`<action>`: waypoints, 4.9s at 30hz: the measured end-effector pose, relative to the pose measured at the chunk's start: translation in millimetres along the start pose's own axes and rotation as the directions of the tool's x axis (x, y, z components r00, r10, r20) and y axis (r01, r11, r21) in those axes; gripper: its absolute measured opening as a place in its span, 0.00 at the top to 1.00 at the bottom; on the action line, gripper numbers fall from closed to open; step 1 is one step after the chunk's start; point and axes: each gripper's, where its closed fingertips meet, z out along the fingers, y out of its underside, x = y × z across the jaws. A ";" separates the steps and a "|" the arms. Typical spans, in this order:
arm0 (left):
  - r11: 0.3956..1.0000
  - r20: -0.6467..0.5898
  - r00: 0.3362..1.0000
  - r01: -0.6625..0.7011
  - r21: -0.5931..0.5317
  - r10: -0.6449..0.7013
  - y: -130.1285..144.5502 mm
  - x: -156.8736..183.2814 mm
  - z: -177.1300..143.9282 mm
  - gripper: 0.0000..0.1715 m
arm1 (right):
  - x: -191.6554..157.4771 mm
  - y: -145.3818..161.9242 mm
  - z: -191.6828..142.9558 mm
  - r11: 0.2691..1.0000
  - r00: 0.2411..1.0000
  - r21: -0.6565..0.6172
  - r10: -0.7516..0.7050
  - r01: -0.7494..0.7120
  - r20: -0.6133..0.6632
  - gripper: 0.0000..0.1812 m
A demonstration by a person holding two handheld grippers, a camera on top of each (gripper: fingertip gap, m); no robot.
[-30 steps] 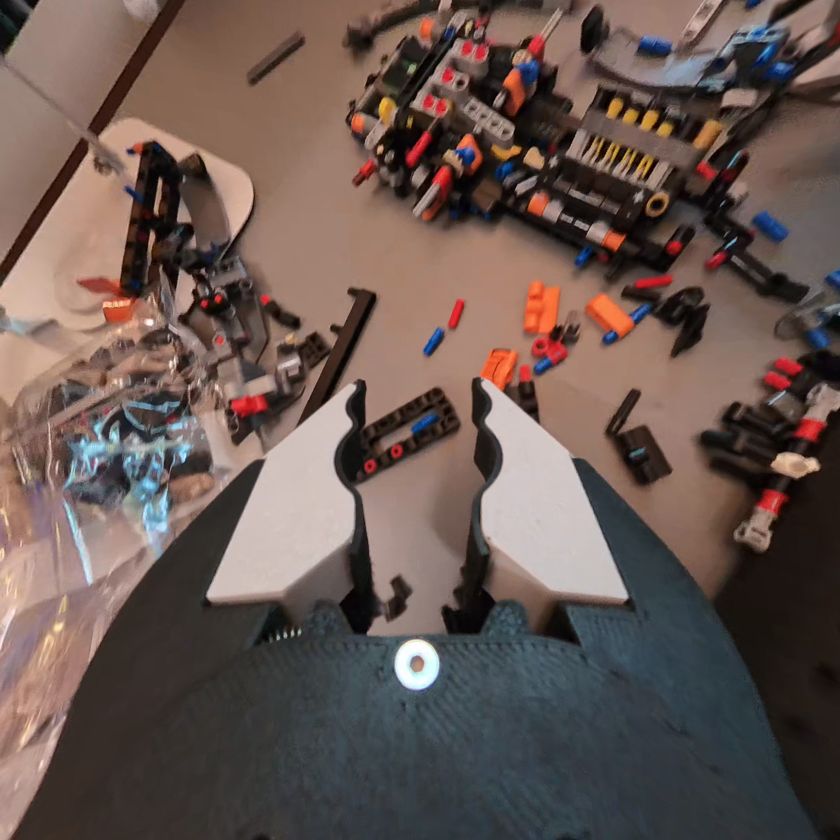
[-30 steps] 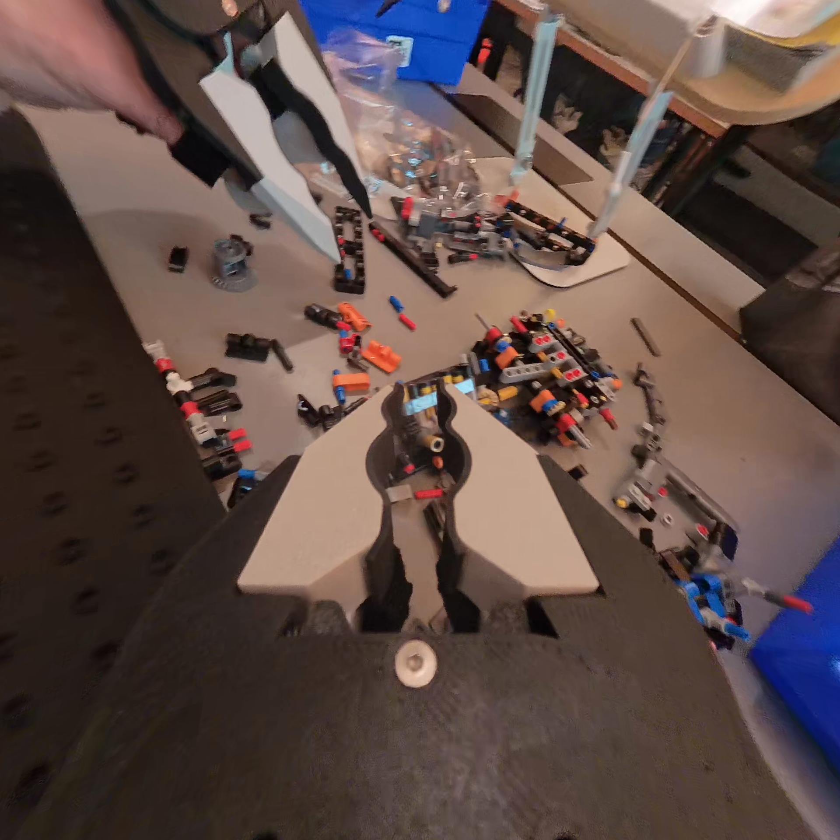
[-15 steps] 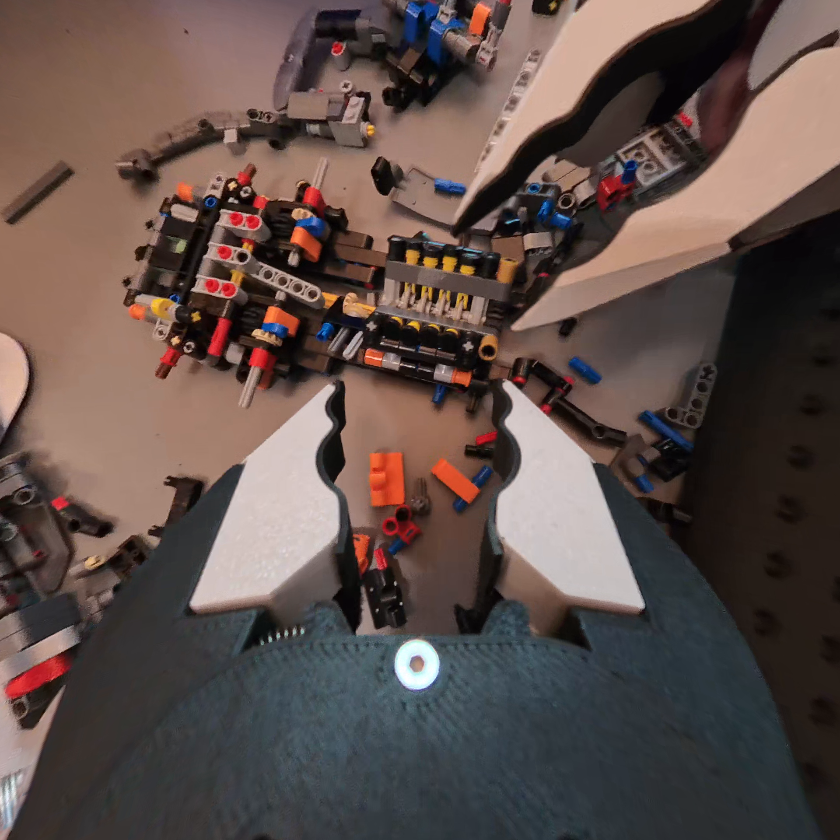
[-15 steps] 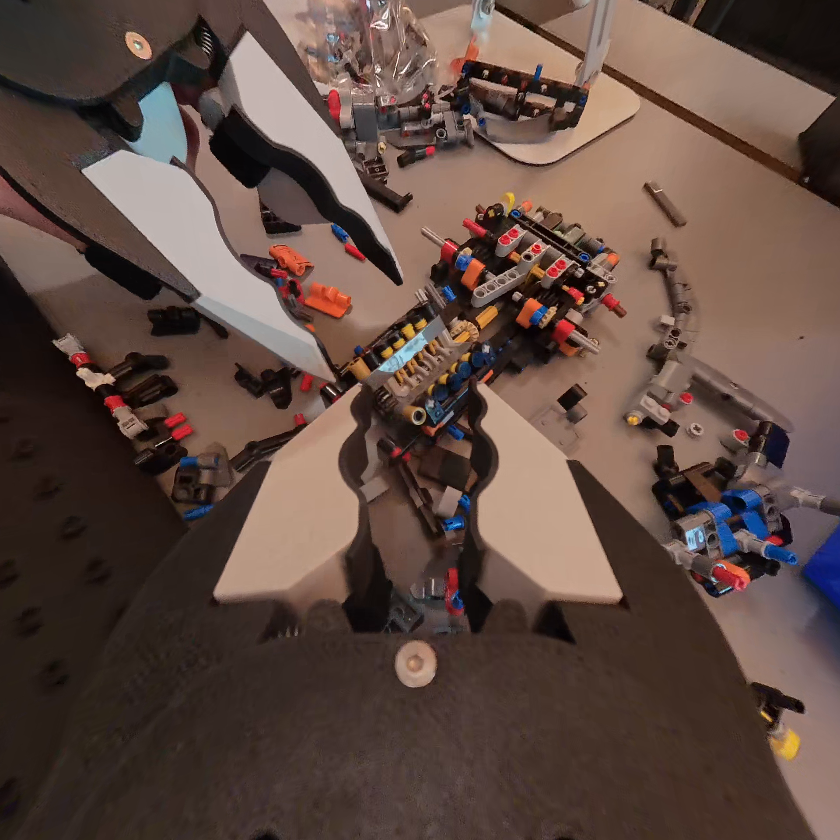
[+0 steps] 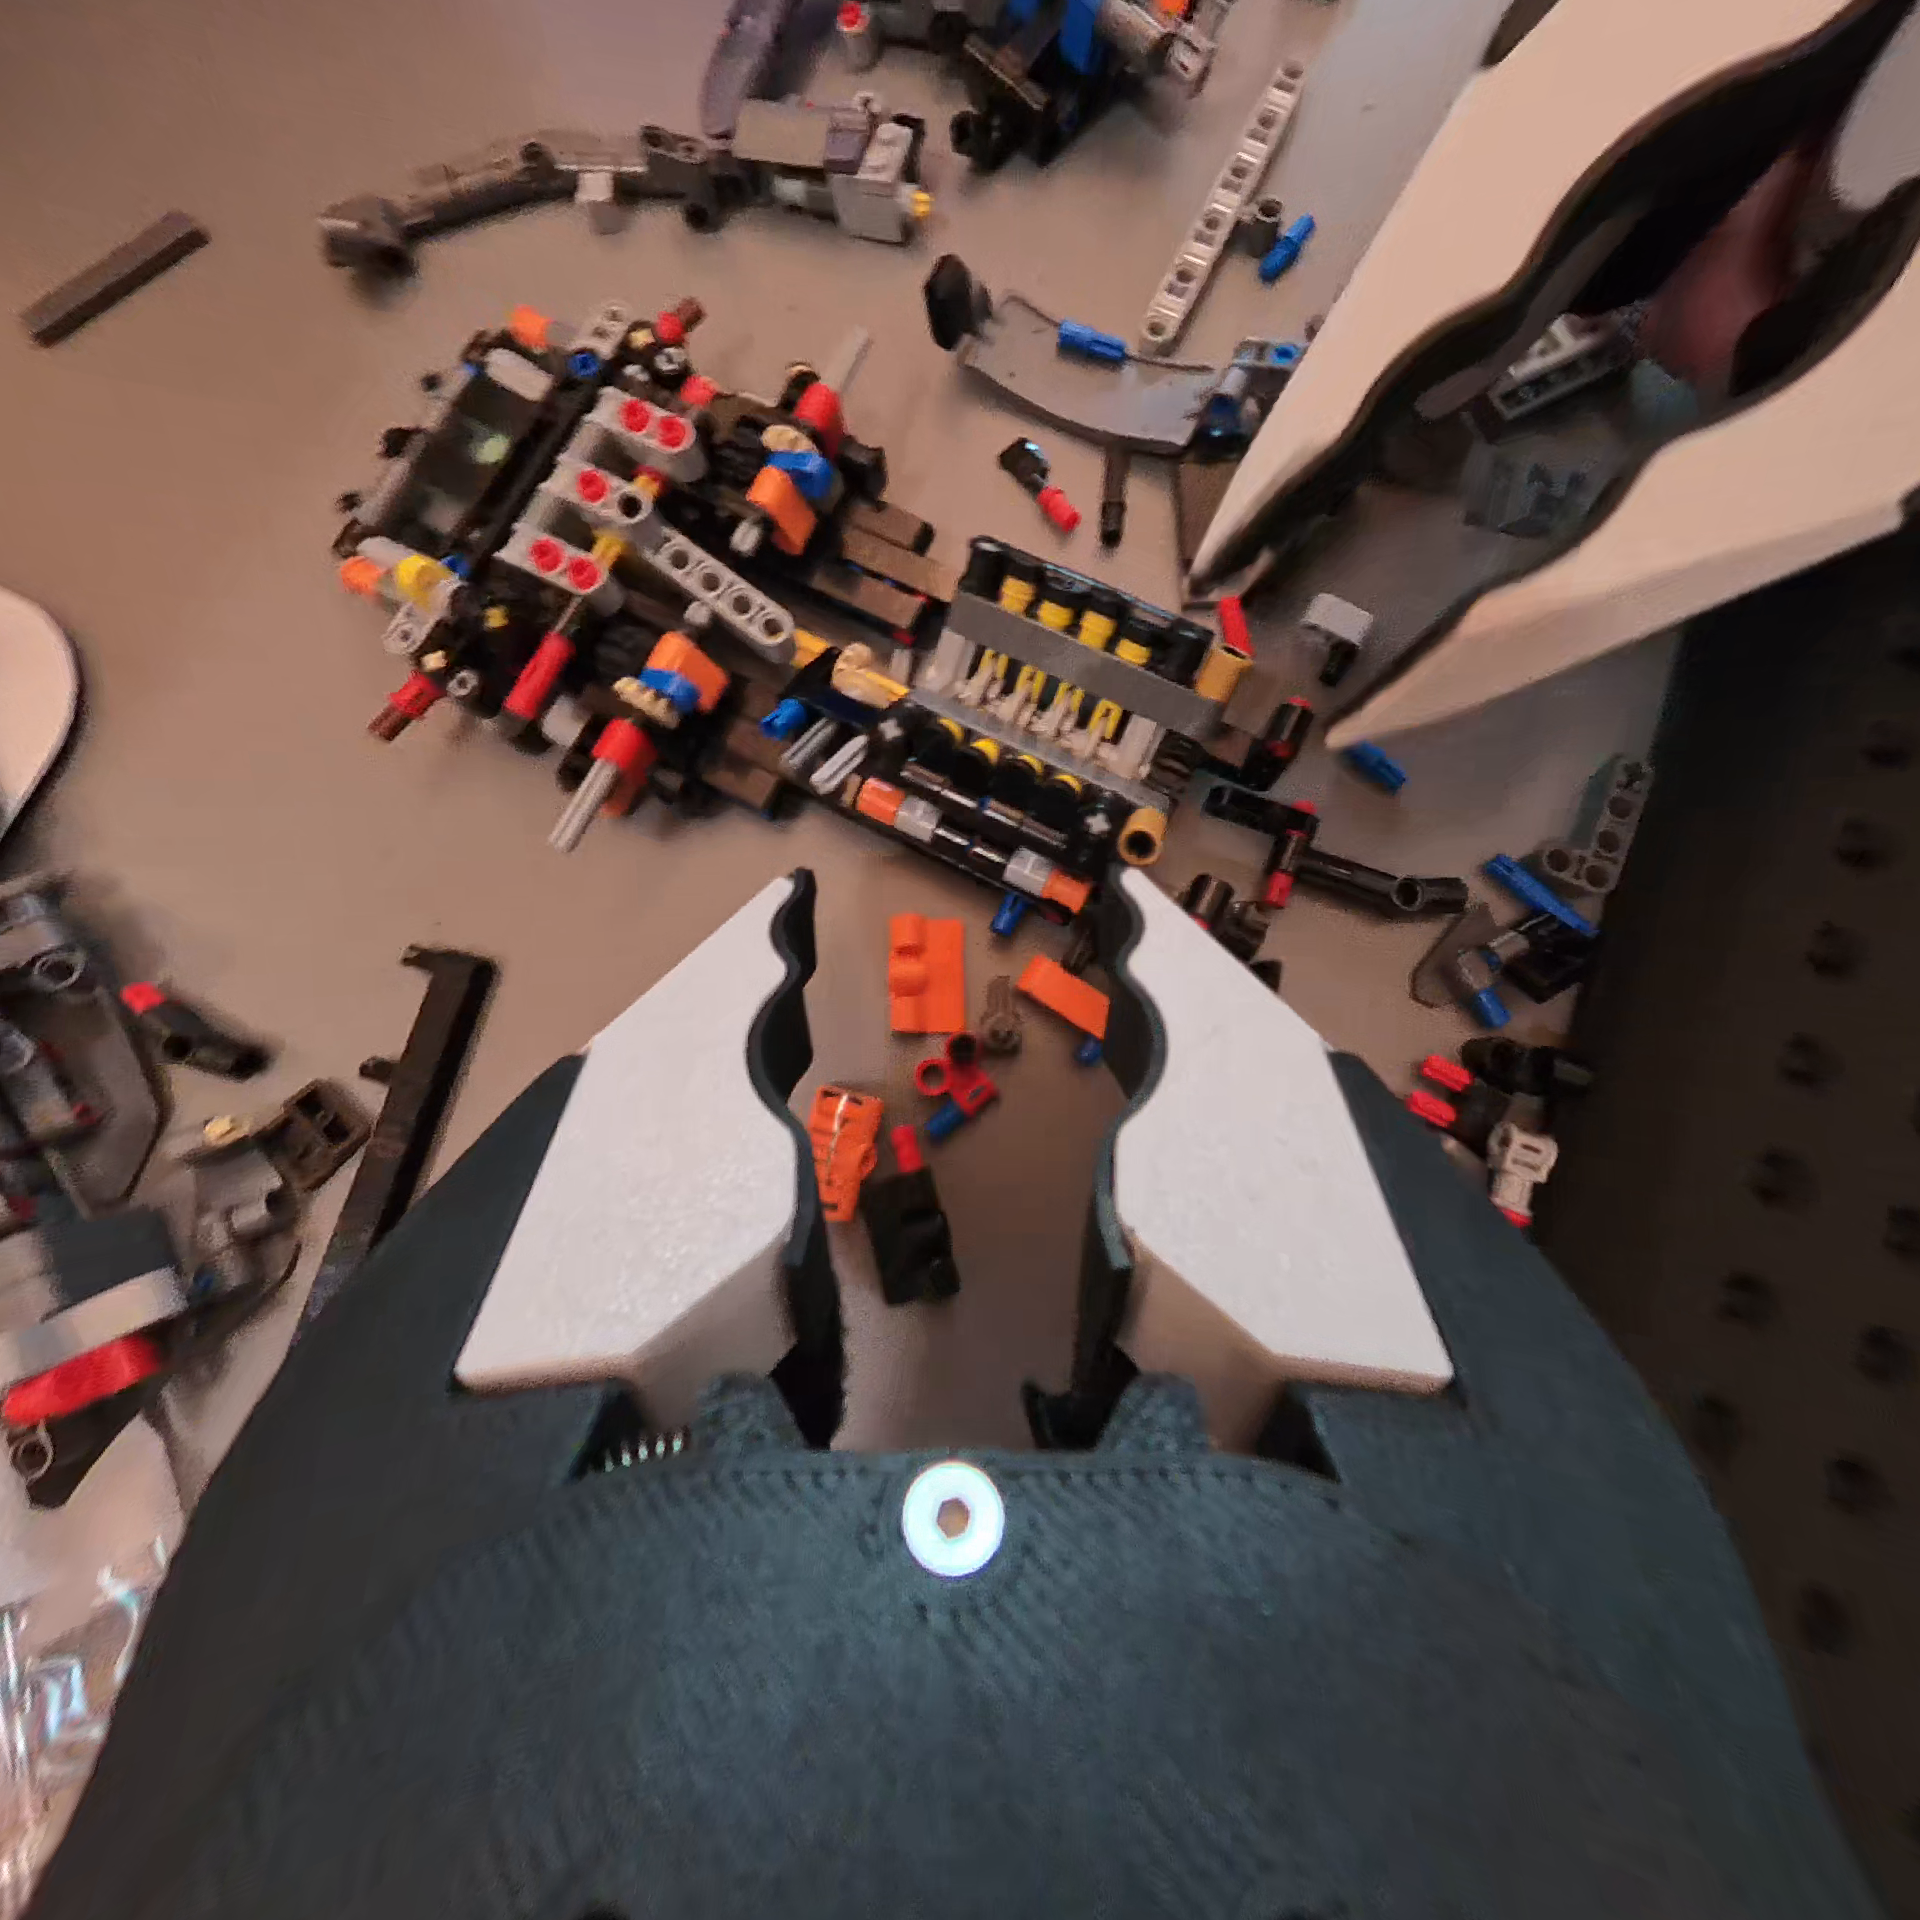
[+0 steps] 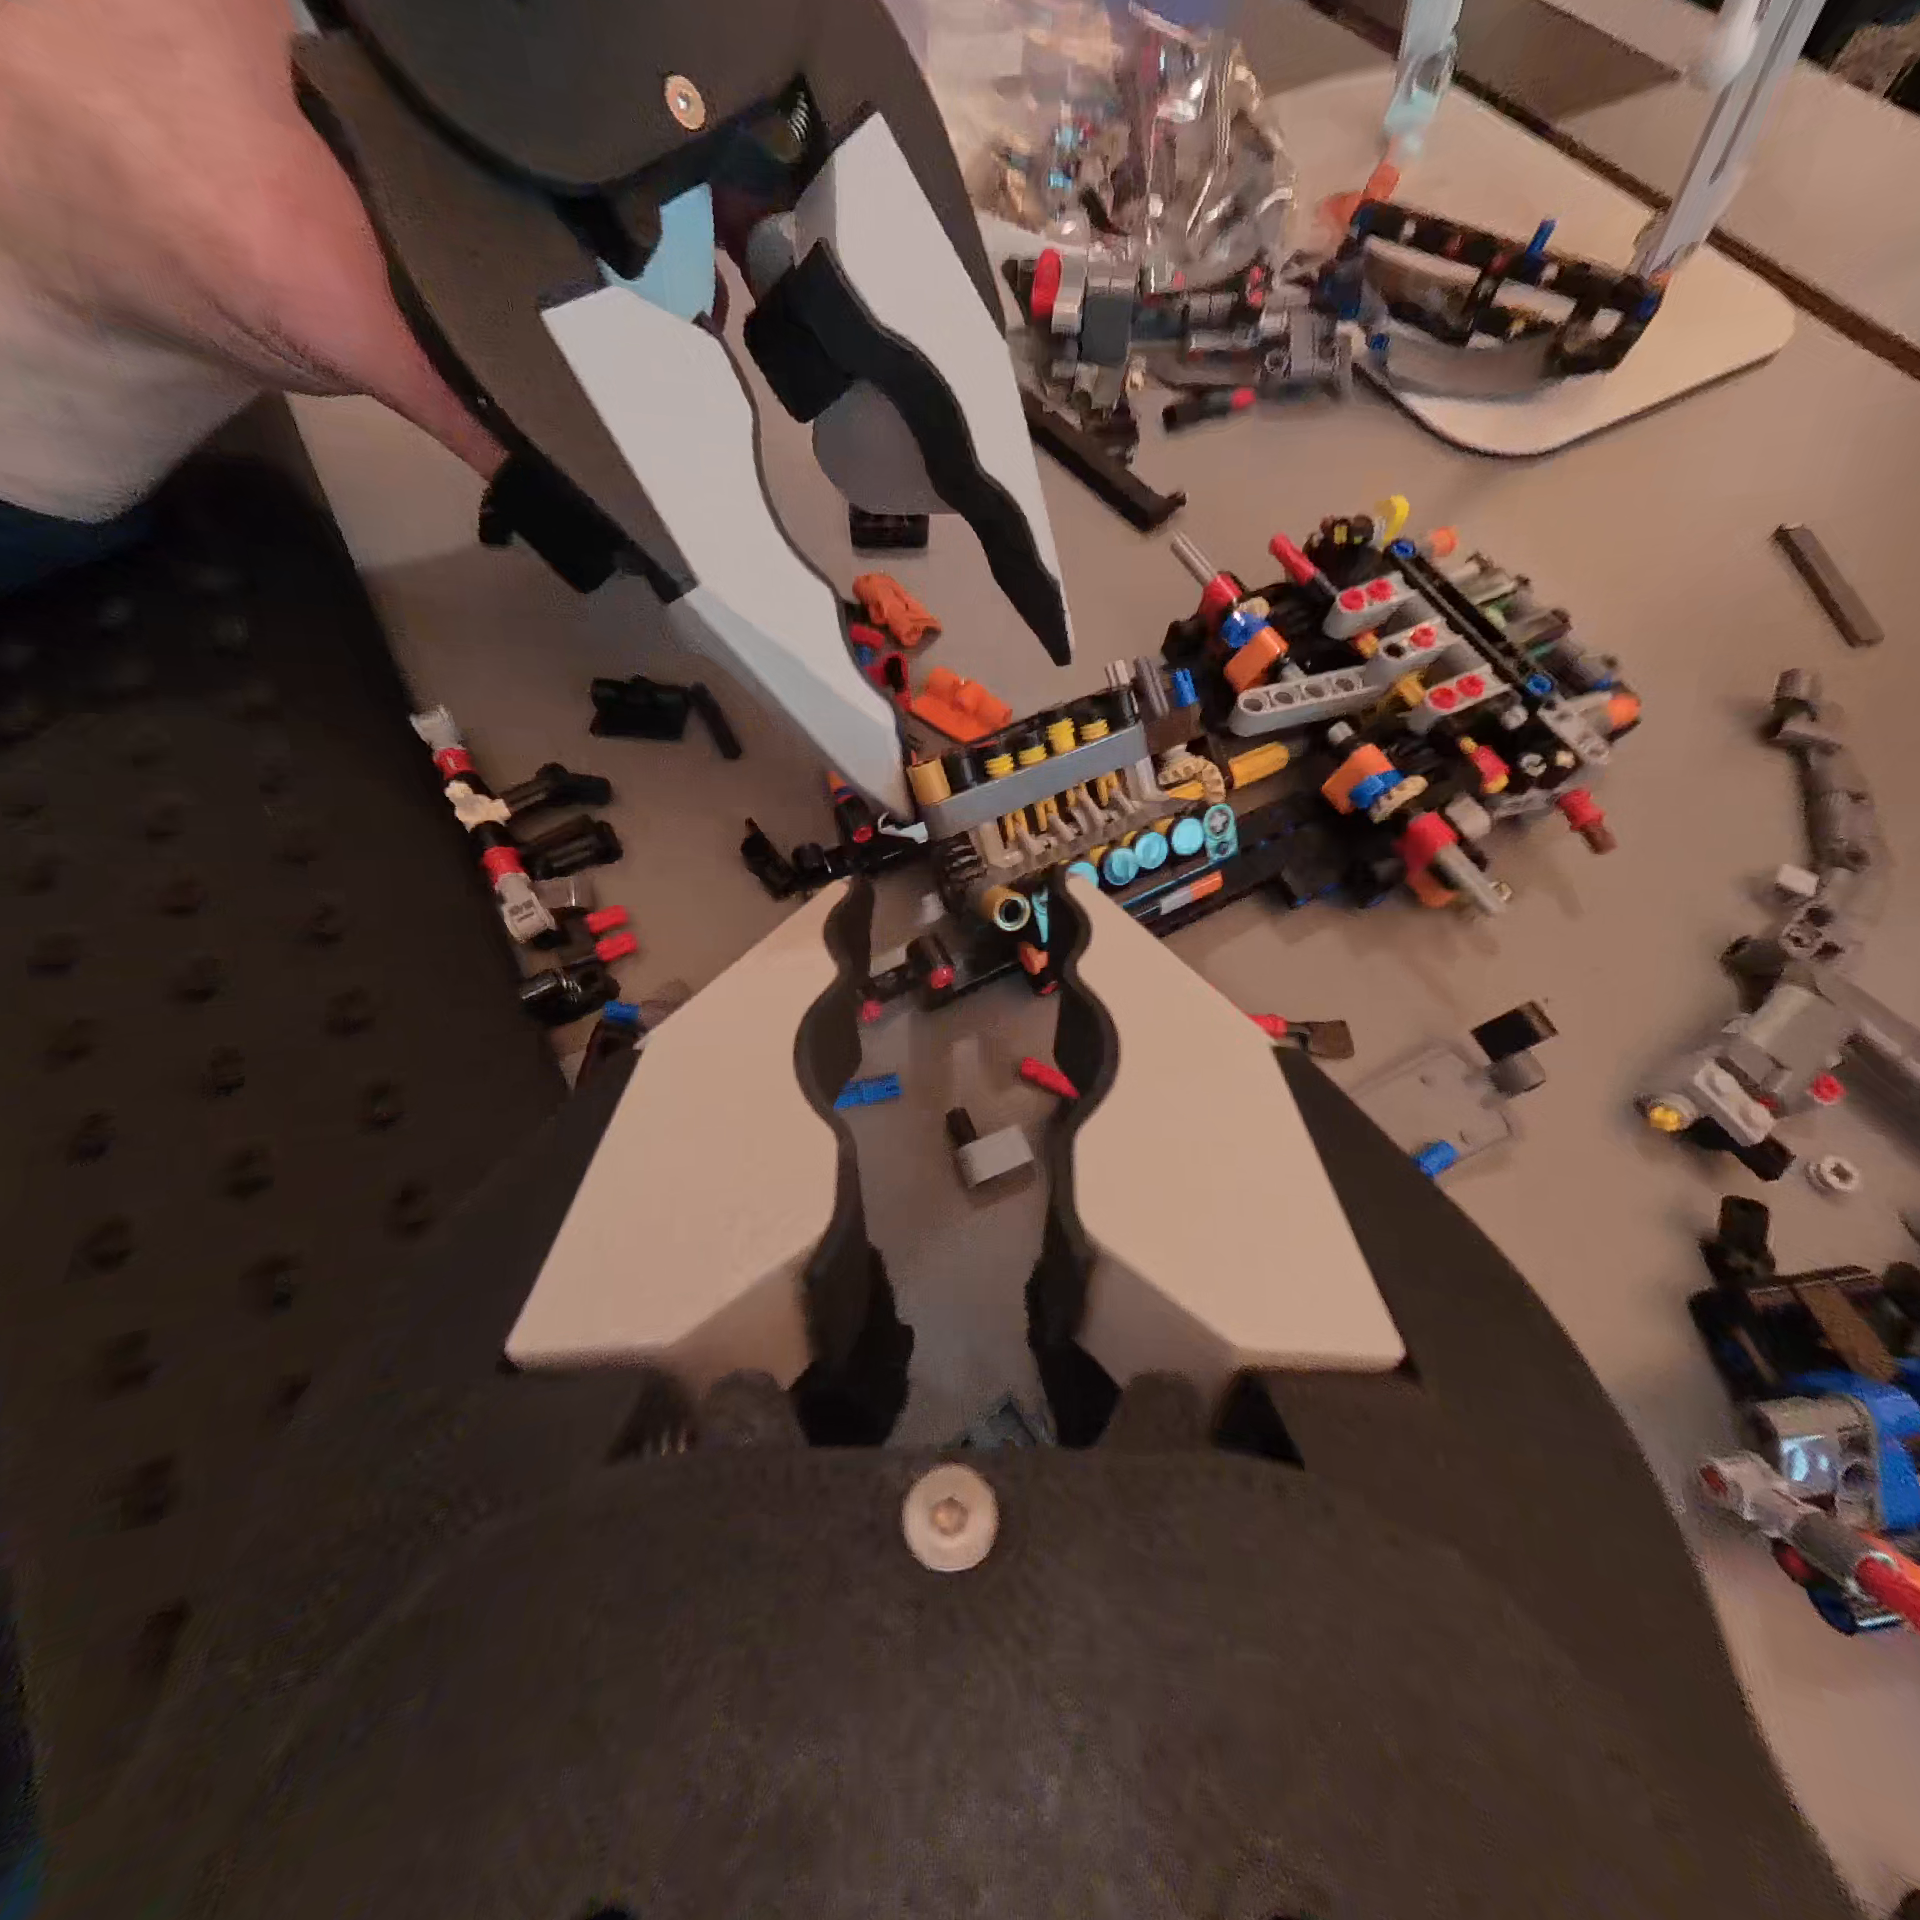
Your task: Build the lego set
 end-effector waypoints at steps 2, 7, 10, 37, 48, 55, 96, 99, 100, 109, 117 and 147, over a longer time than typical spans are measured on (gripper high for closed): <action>0.999 -0.023 0.999 0.038 0.028 -0.037 -0.9 -1.5 -4.6 0.69 | 11.9 -5.3 -8.8 0.999 0.998 0.042 0.027 -0.025 -0.054 0.85; 0.999 -0.027 1.000 0.016 0.047 -0.015 -5.0 2.3 -5.5 0.68 | 36.9 11.1 -30.8 0.996 0.992 0.031 0.086 -0.083 -0.097 0.81; 0.998 -0.038 0.999 -0.005 0.061 0.008 -9.0 7.2 -5.2 0.67 | 41.3 28.3 -34.8 0.996 0.993 -0.046 0.074 -0.079 -0.096 0.79; 0.989 0.058 0.994 -0.094 0.114 0.088 -26.2 7.8 -3.0 0.70 | 54.6 50.2 -29.2 0.985 0.988 -0.163 0.026 -0.052 -0.154 0.85; 0.989 0.053 0.994 -0.102 0.105 0.097 -25.3 9.1 0.8 0.70 | 54.8 52.1 -20.5 0.970 0.983 -0.240 -0.013 -0.032 -0.184 0.90; 0.989 0.048 0.993 -0.112 0.094 0.108 -24.2 10.2 4.2 0.71 | 59.9 51.6 -15.4 0.952 0.987 -0.306 -0.028 -0.022 -0.158 0.85; 0.875 -0.515 0.856 0.281 0.395 -0.042 -76.6 67.3 -45.5 0.90 | -5.0 -36.7 -41.7 0.900 0.917 0.179 -0.397 0.398 -0.043 0.94; 0.868 -0.547 0.835 0.320 0.379 -0.069 -75.7 66.1 -45.7 0.94 | -6.5 -35.8 -40.4 0.880 0.894 0.160 -0.442 0.448 -0.073 0.94; 0.868 -0.556 0.827 0.332 0.370 -0.079 -75.2 65.8 -45.4 0.94 | -7.6 -35.7 -40.5 0.877 0.892 0.162 -0.446 0.452 -0.071 0.94; 0.876 -0.503 0.860 0.306 0.372 -0.087 -74.4 62.0 -41.3 0.98 | -3.3 -35.9 -38.8 0.859 0.867 0.129 -0.480 0.496 -0.135 0.93; 0.878 -0.464 0.881 0.294 0.376 -0.096 -76.0 60.0 -37.7 0.99 | -1.4 -32.9 -32.4 0.861 0.856 0.057 -0.491 0.505 -0.162 0.92; 0.775 -0.458 0.877 0.388 0.499 -0.145 -97.2 51.7 -52.3 1.00 | 6.5 -59.5 -41.0 0.945 0.968 0.231 -0.199 0.230 -0.152 0.93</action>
